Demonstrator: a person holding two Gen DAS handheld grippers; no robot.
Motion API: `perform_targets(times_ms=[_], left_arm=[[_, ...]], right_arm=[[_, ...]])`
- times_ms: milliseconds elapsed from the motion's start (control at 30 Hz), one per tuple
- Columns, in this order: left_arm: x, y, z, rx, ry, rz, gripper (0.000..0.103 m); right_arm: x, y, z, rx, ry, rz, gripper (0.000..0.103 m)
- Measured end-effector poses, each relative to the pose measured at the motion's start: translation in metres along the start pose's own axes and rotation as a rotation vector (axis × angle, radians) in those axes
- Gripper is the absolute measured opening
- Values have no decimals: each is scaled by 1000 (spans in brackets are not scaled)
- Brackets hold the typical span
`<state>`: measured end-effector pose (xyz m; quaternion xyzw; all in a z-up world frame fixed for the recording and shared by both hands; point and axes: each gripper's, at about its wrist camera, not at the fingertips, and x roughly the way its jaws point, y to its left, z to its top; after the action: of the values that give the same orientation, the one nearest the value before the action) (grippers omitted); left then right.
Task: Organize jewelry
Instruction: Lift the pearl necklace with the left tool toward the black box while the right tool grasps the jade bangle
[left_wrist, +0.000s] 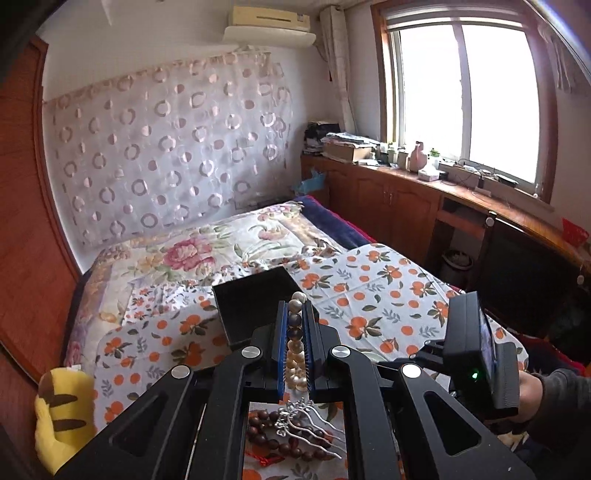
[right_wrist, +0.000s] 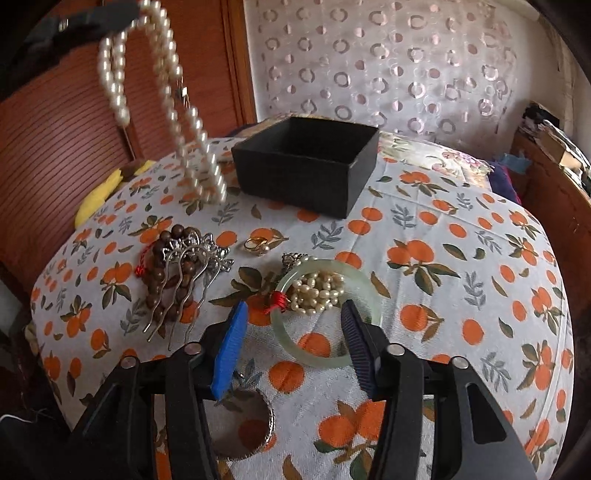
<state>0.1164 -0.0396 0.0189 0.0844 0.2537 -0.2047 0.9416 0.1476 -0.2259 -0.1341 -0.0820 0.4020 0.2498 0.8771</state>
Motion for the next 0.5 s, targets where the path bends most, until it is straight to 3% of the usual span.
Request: perform_targets(times_ms=[67, 200, 300, 500], left_arm=[[-1, 2, 2, -1, -3, 7, 7], [2, 7, 2, -6, 2, 18, 7], [8, 12, 0, -18, 10, 25, 7], [23, 23, 3, -44, 19, 25, 7]], right_arm=[[5, 1, 0, -13, 21, -8, 41], [9, 1, -1, -18, 31, 3, 16], [4, 0, -1, -24, 14, 5, 10], [-13, -7, 11, -23, -38, 19, 10]])
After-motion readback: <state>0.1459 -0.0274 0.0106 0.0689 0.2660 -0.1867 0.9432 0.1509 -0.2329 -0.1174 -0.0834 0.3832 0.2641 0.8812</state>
